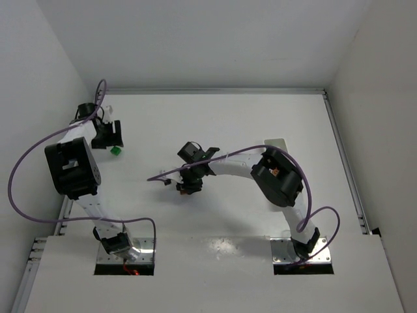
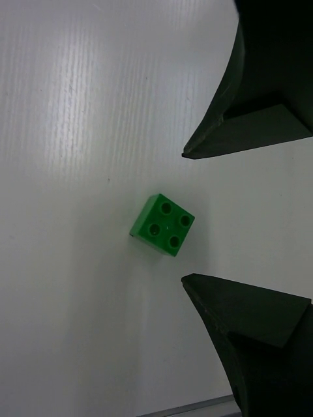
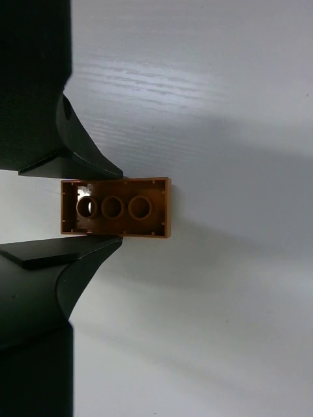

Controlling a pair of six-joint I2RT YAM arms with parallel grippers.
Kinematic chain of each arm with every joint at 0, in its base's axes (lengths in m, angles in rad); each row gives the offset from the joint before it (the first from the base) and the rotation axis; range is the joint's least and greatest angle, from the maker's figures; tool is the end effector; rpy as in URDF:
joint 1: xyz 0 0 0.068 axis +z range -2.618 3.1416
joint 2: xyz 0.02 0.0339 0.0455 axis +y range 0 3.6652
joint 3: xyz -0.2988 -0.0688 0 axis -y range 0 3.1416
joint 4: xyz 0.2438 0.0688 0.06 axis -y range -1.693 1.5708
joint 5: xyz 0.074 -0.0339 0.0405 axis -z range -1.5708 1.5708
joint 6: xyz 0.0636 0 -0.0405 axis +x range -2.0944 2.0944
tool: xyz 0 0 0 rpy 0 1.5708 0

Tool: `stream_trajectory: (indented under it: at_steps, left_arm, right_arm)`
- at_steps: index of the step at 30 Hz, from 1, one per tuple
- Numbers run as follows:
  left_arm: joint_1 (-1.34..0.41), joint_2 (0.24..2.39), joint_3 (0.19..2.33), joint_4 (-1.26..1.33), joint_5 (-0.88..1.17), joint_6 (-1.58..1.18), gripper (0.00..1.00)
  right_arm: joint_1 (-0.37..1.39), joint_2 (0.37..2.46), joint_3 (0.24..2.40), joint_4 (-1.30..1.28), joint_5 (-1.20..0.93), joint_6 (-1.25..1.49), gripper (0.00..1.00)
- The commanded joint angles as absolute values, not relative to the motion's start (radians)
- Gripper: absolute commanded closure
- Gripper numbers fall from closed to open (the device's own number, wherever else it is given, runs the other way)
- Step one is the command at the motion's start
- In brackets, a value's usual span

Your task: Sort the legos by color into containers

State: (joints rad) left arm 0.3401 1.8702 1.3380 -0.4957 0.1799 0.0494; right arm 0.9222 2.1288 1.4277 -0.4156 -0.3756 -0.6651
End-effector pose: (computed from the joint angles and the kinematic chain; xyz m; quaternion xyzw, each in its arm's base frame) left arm 0.3990 0.1291 0.2101 -0.1151 0.9529 -0.0332 0.2787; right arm 0.2603 0.3820 0.1359 -0.7119 0.6413 0.2088 0.1960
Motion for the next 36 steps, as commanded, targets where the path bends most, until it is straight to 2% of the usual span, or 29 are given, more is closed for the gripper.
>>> stream_trajectory:
  at_steps: [1,20,28,31,36]
  left_arm:
    - [0.336,1.879,1.367,-0.526,0.121,0.149,0.23]
    - [0.336,2.023,1.486,-0.627,0.281,0.442,0.30]
    - [0.336,2.054,1.496,-0.637,0.302,0.463,0.66]
    - [0.336,2.054,1.482,-0.637,0.302,0.472,0.70]
    - [0.336,1.920,1.387,-0.618,0.445,0.483,0.75]
  right_arm:
    - [0.899,2.091,1.401,-0.410,-0.365,-0.649,0.90]
    - [0.890,2.091,1.419,-0.428,-0.374,-0.640,0.92]
    - [0.890,2.091,1.419,-0.428,-0.365,-0.630,0.92]
    - [0.881,2.091,1.428,-0.437,-0.365,-0.617,0.92]
    - [0.836,2.013,1.448,-0.416,-0.374,-0.505,0.94]
